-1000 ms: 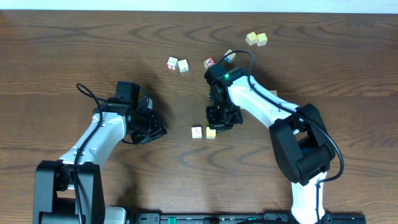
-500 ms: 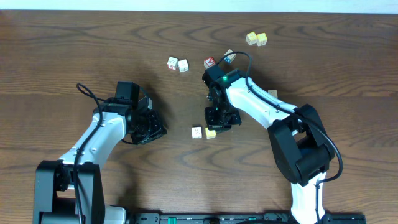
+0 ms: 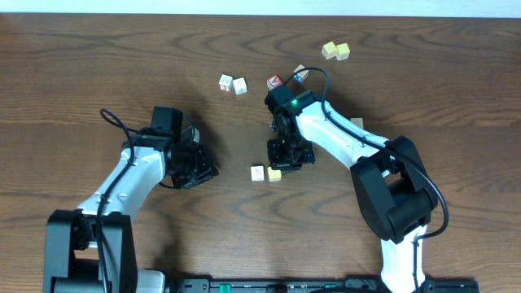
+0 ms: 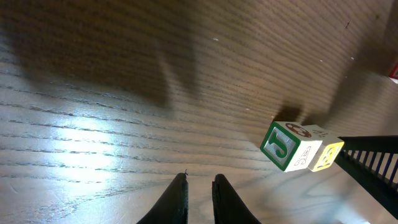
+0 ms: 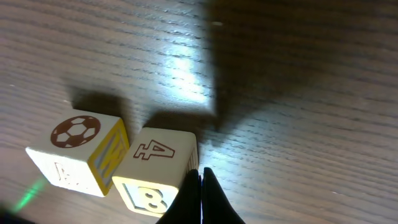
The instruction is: Lift 4 blocks
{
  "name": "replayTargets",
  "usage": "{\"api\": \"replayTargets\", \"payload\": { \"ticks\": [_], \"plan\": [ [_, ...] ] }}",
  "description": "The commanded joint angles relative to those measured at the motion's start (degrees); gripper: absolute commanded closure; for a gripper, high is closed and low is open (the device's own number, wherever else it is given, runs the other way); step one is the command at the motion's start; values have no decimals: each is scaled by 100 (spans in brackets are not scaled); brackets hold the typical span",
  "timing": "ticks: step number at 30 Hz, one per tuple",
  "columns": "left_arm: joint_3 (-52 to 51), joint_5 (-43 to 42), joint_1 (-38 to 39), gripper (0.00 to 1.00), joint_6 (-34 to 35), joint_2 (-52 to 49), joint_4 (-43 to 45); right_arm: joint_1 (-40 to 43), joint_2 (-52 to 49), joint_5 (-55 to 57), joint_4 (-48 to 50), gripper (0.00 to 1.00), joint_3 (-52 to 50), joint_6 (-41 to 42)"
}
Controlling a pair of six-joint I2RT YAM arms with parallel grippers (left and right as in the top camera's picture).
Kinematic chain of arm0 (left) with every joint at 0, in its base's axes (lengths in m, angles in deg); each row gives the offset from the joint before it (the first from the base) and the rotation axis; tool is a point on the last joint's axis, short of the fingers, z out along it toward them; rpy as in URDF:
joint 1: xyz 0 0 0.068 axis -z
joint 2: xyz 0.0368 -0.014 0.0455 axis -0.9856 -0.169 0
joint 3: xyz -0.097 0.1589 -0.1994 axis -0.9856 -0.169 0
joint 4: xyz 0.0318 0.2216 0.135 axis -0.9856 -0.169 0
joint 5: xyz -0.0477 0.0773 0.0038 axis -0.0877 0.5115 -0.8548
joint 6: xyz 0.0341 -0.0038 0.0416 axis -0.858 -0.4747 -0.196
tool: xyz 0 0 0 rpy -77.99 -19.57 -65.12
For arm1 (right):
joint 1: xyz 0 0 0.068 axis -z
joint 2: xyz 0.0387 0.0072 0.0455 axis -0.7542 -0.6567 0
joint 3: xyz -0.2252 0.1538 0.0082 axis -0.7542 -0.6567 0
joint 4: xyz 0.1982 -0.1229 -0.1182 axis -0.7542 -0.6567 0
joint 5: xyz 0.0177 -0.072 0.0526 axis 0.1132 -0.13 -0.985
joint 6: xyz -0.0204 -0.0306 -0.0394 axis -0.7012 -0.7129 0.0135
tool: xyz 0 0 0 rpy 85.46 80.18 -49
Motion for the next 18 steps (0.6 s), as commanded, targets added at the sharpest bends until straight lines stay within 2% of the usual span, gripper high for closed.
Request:
{"api": "replayTargets", "payload": {
  "ticks": [1, 18],
  "plan": [
    [96, 55, 13, 84, -101, 31, -33, -57, -66, -118, 15, 99, -37, 66],
    [96, 52, 13, 84, -101, 31, -37, -205, -66, -199, 96, 98, -37, 240]
  ]
}}
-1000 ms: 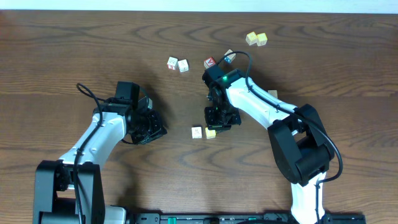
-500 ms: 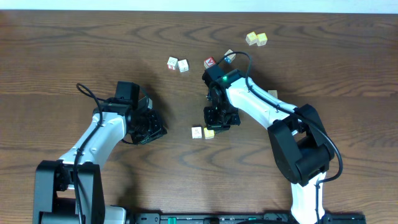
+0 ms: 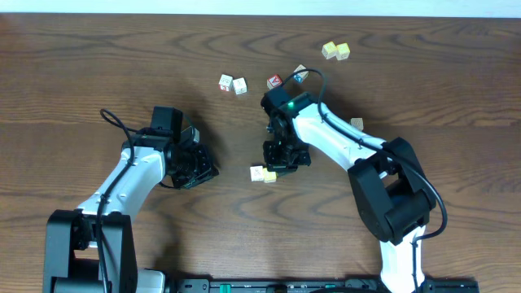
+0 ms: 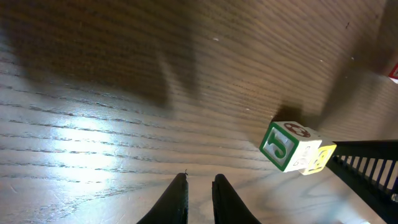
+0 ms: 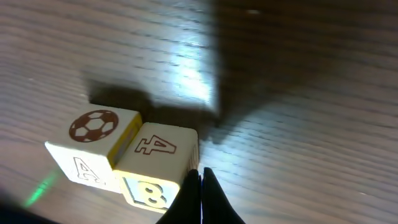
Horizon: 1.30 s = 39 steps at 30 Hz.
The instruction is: Lift 4 blocks
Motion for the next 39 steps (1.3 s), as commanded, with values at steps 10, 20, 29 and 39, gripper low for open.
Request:
{"api": "replayTargets", "payload": {
  "ticks": [10, 20, 29, 39],
  "plan": [
    [96, 52, 13, 84, -105, 31, -72, -55, -66, -66, 31, 98, -22, 142],
    [96, 46, 116, 84, -295, 31, -96, 275, -63, -42, -422, 98, 236, -114],
    [96, 247, 610, 84, -267, 31, 168, -28, -63, -39, -824, 98, 203, -487],
    [96, 514, 916, 84, -210, 31, 170, 48, -63, 413, -435, 99, 205, -225]
  ]
}}
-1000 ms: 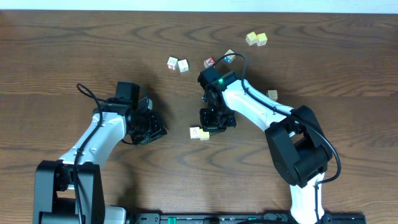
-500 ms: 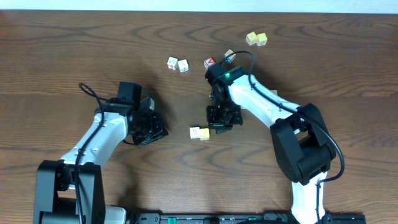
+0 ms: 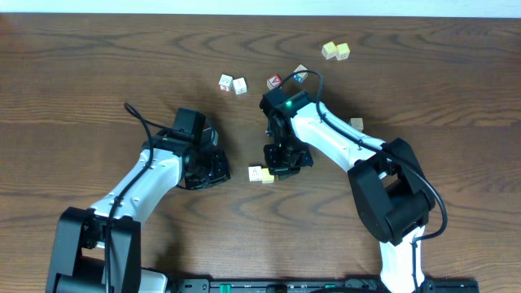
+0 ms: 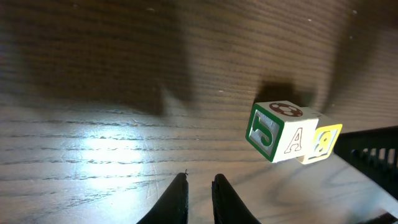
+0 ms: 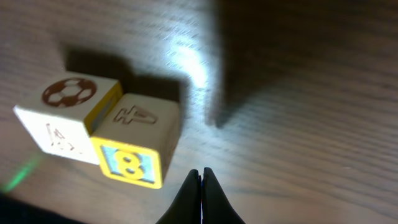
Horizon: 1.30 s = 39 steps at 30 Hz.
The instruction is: Lift 4 blocks
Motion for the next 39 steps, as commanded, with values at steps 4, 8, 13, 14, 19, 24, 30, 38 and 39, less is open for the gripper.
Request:
{"api": "replayTargets", "payload": {
  "ticks": [4, 8, 13, 14, 19, 24, 30, 38, 39],
  "plan": [
    [90, 466, 195, 84, -35, 31, 2, 387, -44, -251, 26, 99, 254, -155],
    [85, 632, 208, 84, -33, 31, 0, 723, 39, -328, -146, 99, 612, -437],
    [85, 651, 208, 65, -33, 31, 0, 1023, 87, 107, -179, 71, 933, -560],
    [85, 688, 208, 57, -33, 31, -2, 1058, 87, 238, -140, 52, 935, -560],
    [74, 789, 208, 32, -35, 31, -26, 1163, 87, 911, -31, 7, 933, -376],
    [70, 885, 208, 24, -33, 31, -44, 1161, 85, 1504, 238, 1, 905, -31],
    [63, 887, 208, 24, -35, 31, -114, 1161, 81, 1510, 579, 7, 750, 48],
    [63, 885, 208, 23, -35, 31, -195, 1172, 76, 1561, 929, 9, 382, 28],
    [63, 885, 208, 23, -35, 31, -199, 1180, 76, 1591, 975, 9, 339, 20]
  ]
}}
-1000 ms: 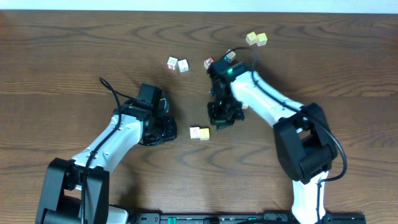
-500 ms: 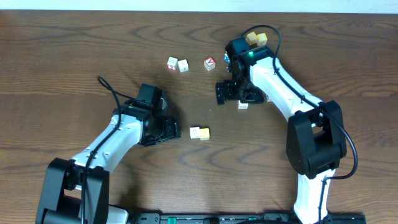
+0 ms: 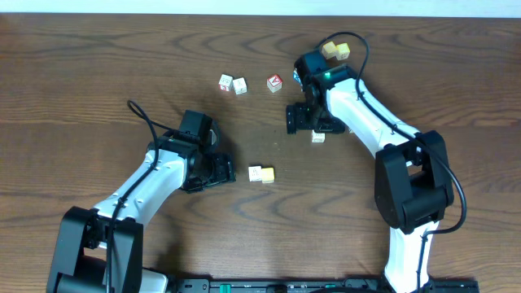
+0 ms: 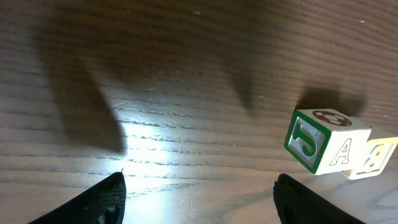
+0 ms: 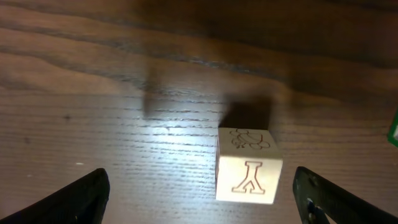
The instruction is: Lift 4 blocks
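Observation:
A green J block with a soccer ball on top (image 4: pixel 320 148) touches a yellow 8 block (image 4: pixel 375 158); the pair (image 3: pixel 261 173) lies mid-table. My left gripper (image 4: pixel 200 186) is open just left of the pair, with only bare wood between its fingers (image 3: pixel 221 172). My right gripper (image 5: pixel 202 180) is open over a pale Y block (image 5: pixel 249 165), which stands on the table (image 3: pixel 318 137) inside the span of the jaws, nearer the right finger. Neither gripper touches a block.
Several more blocks lie at the back of the wooden table (image 3: pixel 98 73): two white ones (image 3: pixel 232 84), a red one (image 3: pixel 275 82) and two yellow ones (image 3: pixel 335 50). A green edge (image 5: pixel 395 127) shows at the right border of the right wrist view.
My right gripper was shut beside the block pair; now it is open over the Y block further back and right. My left gripper has opened and stands a little nearer the pair.
My right gripper, shut, was against the 8 block with the two blocks slightly apart. Then the blocks were touching and shifted left. Then my left arm had come over from the left, shut. Now both grippers are open, the right over another block.

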{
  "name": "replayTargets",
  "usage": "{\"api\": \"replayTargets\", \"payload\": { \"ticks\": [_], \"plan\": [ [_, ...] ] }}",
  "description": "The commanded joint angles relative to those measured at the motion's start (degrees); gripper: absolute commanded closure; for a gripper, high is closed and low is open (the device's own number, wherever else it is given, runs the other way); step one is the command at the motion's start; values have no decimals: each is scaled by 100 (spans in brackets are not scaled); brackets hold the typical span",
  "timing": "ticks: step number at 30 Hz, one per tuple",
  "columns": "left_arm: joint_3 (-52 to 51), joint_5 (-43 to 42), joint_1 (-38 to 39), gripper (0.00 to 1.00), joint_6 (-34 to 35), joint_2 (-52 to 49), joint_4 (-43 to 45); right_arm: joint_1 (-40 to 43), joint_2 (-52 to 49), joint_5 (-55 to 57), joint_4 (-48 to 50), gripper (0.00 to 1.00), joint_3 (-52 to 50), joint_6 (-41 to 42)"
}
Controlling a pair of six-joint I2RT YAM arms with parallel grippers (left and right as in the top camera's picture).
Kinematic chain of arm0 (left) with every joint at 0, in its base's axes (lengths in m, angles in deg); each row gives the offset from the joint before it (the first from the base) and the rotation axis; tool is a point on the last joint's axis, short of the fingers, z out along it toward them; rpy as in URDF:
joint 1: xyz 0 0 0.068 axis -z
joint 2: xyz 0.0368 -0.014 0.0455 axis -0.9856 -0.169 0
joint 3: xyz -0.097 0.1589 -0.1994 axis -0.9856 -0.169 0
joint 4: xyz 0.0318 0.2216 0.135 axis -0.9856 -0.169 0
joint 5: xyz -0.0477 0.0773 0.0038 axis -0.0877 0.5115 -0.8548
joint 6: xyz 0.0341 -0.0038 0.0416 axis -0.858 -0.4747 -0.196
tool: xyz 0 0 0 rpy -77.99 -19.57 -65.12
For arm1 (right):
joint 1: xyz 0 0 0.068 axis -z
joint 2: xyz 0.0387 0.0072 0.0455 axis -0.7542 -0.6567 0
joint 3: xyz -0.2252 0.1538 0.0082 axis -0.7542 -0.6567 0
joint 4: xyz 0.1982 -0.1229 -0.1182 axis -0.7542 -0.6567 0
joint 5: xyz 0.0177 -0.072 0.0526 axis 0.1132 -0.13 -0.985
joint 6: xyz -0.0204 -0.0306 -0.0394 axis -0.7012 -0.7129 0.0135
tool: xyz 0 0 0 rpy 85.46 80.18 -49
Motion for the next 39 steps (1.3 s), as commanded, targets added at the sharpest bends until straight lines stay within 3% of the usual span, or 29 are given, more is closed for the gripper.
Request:
{"api": "replayTargets", "payload": {
  "ticks": [1, 3, 7, 22, 27, 39],
  "plan": [
    [63, 79, 17, 23, -57, 31, -66, 50, 74, 214, 136, 11, -199, 50],
    [63, 79, 17, 23, -57, 31, -70, 74, 74, 284, 184, 15, -256, 50],
    [63, 79, 17, 23, -57, 31, -70, 125, 74, 282, 197, 39, -304, 52],
    [63, 76, 17, 23, -57, 31, -114, 136, 72, 470, 291, 49, -476, 52],
    [63, 76, 17, 23, -57, 31, -133, 140, 74, 544, 293, 65, -474, 50],
    [63, 76, 17, 23, -57, 31, -175, 138, 98, 404, -37, 76, -361, 48]
  ]
}}
